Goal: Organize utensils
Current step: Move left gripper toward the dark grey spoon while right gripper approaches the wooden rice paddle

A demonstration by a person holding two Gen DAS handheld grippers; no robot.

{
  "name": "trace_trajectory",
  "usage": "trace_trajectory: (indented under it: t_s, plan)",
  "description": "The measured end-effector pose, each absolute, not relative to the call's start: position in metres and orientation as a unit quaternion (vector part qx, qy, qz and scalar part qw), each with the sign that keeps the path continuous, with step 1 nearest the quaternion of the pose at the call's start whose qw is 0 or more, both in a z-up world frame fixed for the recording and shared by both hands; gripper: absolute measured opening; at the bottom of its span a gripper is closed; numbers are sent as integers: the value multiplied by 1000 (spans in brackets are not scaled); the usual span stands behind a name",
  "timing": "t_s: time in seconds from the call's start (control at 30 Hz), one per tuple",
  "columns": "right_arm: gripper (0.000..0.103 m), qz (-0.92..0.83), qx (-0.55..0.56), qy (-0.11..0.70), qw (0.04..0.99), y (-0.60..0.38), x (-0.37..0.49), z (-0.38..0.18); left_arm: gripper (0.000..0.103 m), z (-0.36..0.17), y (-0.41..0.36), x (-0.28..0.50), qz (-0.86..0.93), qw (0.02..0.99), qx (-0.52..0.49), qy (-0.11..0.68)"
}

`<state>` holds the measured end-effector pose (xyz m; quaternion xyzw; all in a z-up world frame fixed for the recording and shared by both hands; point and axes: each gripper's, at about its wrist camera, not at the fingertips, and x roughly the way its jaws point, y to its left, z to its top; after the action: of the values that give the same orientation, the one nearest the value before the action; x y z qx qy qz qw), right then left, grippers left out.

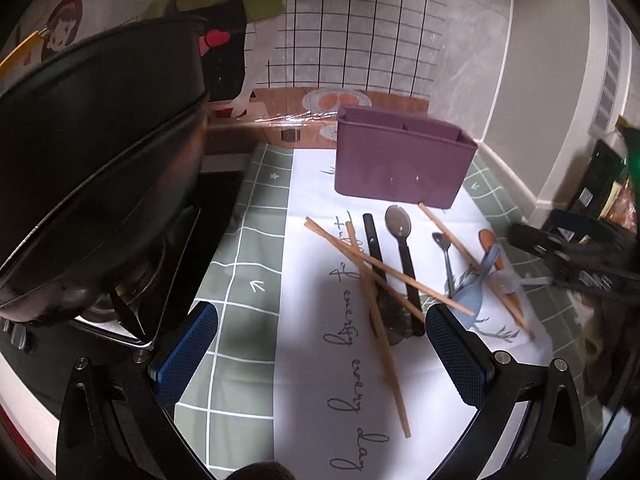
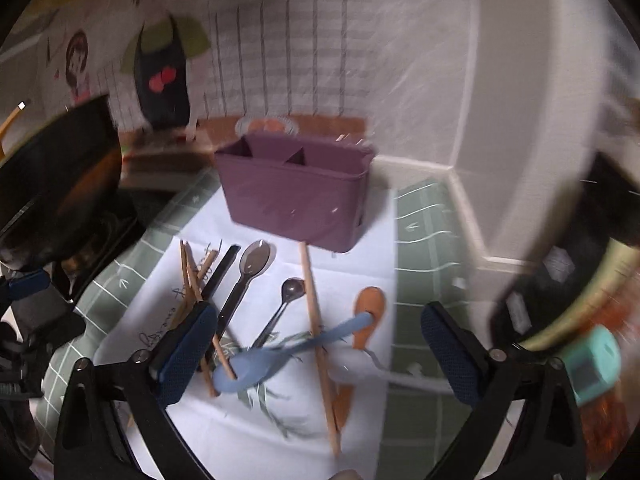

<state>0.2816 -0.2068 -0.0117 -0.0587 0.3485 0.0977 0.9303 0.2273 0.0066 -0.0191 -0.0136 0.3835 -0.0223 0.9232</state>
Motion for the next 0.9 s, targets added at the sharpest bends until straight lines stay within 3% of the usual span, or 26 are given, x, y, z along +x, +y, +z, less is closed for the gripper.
trace_trajectory:
  t_s: [0.1,0.2,0.33,0.47,0.63,0.67,0.73,0.9]
  plan:
    - [77,120,-68,383,913,-198,312,-28,103,-19,6,232,-34,925,-12,378]
    - [70,133,-59,404,903,-194,324,-44,103,-20,7,242,-46,922,-11,385]
    - [39,132,-39,441,887,-193,330,-65,103,-23,-1,267,-74,914,0,400]
    - [38,81,-8,461,884,-216,313,-63,103,-24,-20,308,-117,900,-24,419]
    - [43,47,-39,440,896,-237,281,-51,100,-26,-59,355,-104,907,23,407]
    - [45,47,-39,434,899,-241,277,-51,98,-28,-66,363,-92,909,36,405]
    - [46,54,-29,426,903,-247,274,-54,72,-35,-78,377,-74,905,48,417]
    - [47,74,-24,426,901,-257,274,-68,70,-57,-90,398,-52,890,62,449]
